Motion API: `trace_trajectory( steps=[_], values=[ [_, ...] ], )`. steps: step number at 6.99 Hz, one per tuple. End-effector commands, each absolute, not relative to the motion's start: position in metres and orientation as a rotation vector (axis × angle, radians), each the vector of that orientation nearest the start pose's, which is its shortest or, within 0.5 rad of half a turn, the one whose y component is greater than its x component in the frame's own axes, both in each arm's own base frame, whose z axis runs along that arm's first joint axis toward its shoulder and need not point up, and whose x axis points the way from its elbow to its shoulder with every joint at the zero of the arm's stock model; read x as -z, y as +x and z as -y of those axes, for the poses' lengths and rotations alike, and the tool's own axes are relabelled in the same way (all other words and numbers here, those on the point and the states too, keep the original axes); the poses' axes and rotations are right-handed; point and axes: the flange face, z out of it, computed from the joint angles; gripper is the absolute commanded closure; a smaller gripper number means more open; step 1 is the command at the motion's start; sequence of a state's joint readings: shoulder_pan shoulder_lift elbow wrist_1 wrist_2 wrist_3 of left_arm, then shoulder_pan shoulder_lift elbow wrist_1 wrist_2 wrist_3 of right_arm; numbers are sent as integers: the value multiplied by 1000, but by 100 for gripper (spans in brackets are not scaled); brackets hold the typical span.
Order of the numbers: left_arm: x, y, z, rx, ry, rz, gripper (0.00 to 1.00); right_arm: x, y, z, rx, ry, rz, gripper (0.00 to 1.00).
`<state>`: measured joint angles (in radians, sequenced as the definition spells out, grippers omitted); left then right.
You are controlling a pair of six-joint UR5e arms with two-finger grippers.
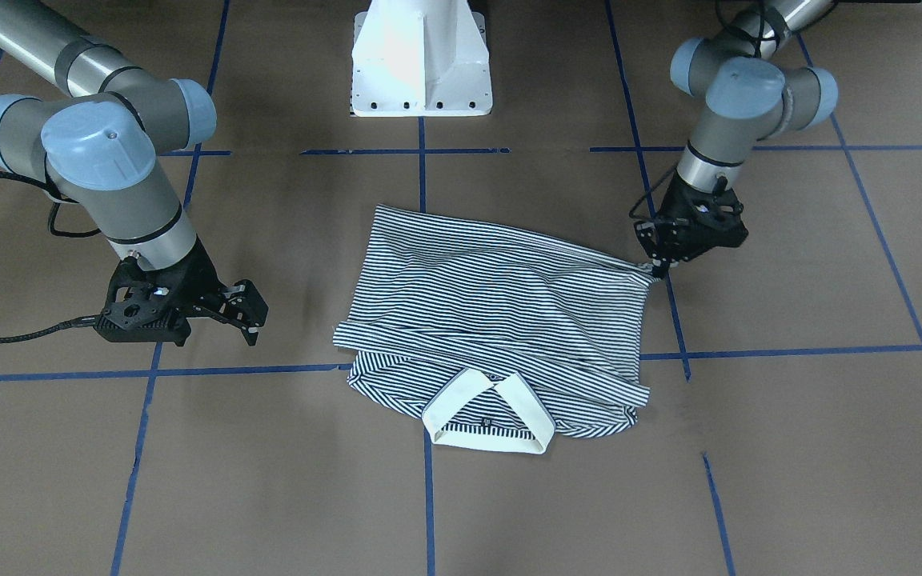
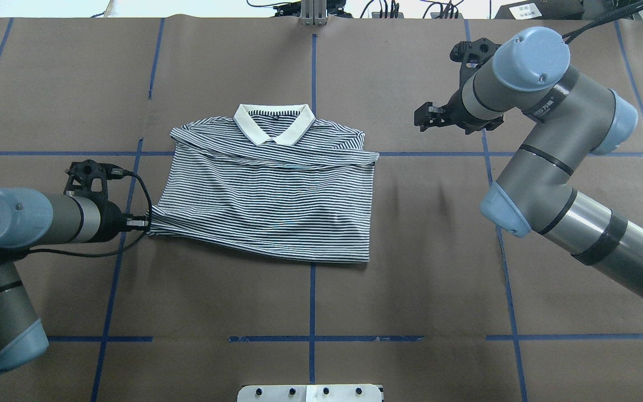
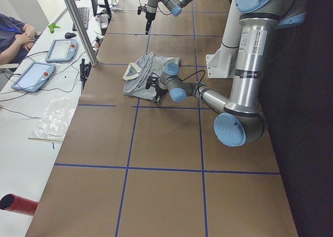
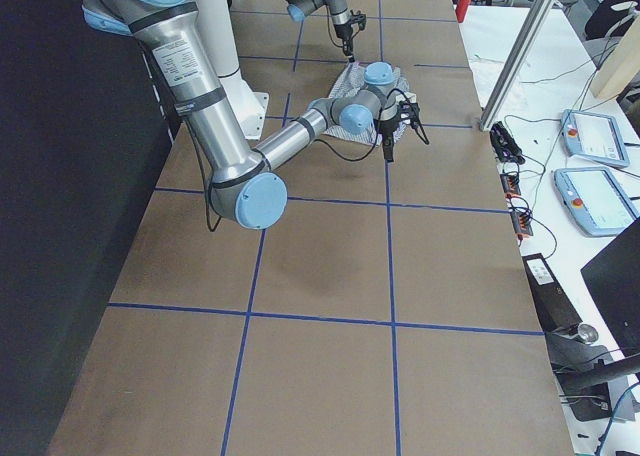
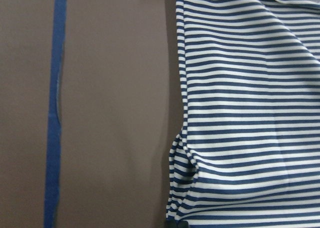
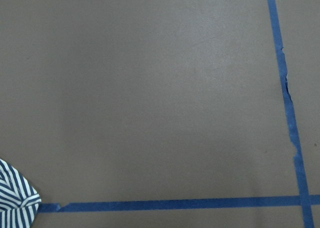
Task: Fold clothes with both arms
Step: 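Drag the shirt side with the left gripper away from the robot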
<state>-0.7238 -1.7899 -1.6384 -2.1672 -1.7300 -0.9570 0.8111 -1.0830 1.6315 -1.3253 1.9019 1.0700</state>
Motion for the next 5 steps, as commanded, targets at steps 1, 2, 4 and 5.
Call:
trace_trajectory(
  steps=[1,2,4,5],
  values=[
    [-454,361,639,60,495,-656,100,-328,-391,555,-166,230,815,0],
    [-458,347,696,71,525,-620,100,-328,-390,556,-170,229,814,0],
    [-474,342,742,67,585,-555,100,-329,-391,556,-172,227,813,0],
    [-478,341,741,38,591,-546,90,-327,-393,555,-171,228,815,0]
  ],
)
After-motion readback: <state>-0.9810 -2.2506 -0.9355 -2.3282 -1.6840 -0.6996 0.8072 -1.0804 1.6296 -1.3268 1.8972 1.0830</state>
